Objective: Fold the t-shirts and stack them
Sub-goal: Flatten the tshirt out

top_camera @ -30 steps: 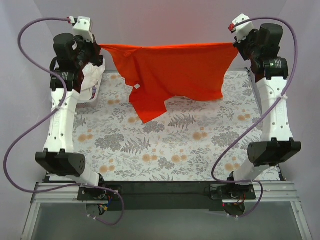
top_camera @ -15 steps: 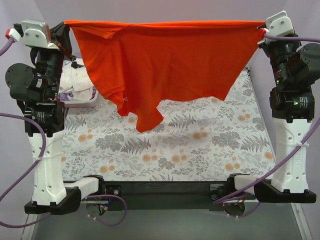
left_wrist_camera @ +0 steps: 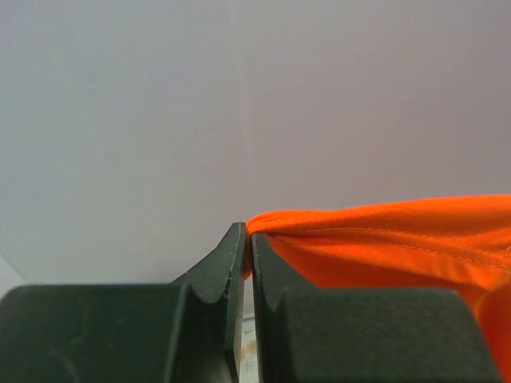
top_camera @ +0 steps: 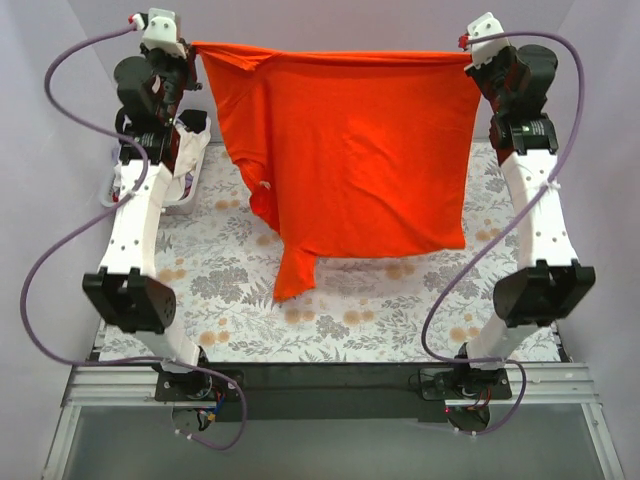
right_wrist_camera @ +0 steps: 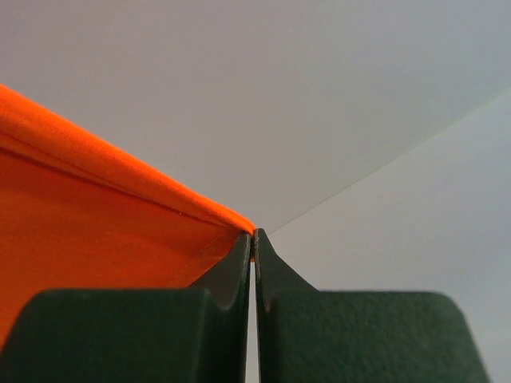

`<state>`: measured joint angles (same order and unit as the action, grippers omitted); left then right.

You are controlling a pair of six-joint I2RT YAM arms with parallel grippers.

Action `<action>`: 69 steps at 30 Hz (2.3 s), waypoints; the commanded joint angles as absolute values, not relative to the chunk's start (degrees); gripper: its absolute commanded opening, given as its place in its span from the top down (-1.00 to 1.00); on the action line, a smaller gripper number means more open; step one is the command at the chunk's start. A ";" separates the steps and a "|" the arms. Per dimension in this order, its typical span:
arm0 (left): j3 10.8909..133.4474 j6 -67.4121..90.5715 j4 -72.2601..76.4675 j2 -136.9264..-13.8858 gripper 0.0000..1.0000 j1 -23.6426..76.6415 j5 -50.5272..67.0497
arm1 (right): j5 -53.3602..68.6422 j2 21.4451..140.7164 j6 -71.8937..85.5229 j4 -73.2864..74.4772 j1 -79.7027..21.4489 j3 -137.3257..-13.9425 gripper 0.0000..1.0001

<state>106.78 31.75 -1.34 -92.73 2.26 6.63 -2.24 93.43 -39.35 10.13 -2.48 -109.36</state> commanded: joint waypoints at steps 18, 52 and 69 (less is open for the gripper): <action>86.66 22.33 13.01 -90.54 1.00 0.61 17.38 | 4.38 99.49 -47.10 -13.62 -0.62 -95.04 0.97; 68.86 -13.16 -68.42 -71.65 0.95 1.84 36.02 | 12.83 69.01 -79.66 28.19 1.67 -52.07 0.97; 73.70 16.85 -42.90 -88.65 0.08 5.19 23.67 | 14.76 90.04 -55.60 43.94 1.85 -73.68 0.09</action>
<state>67.13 3.49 -56.62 -80.99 5.37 30.24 12.25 83.24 -67.57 40.32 1.85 -64.64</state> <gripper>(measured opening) 0.491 0.487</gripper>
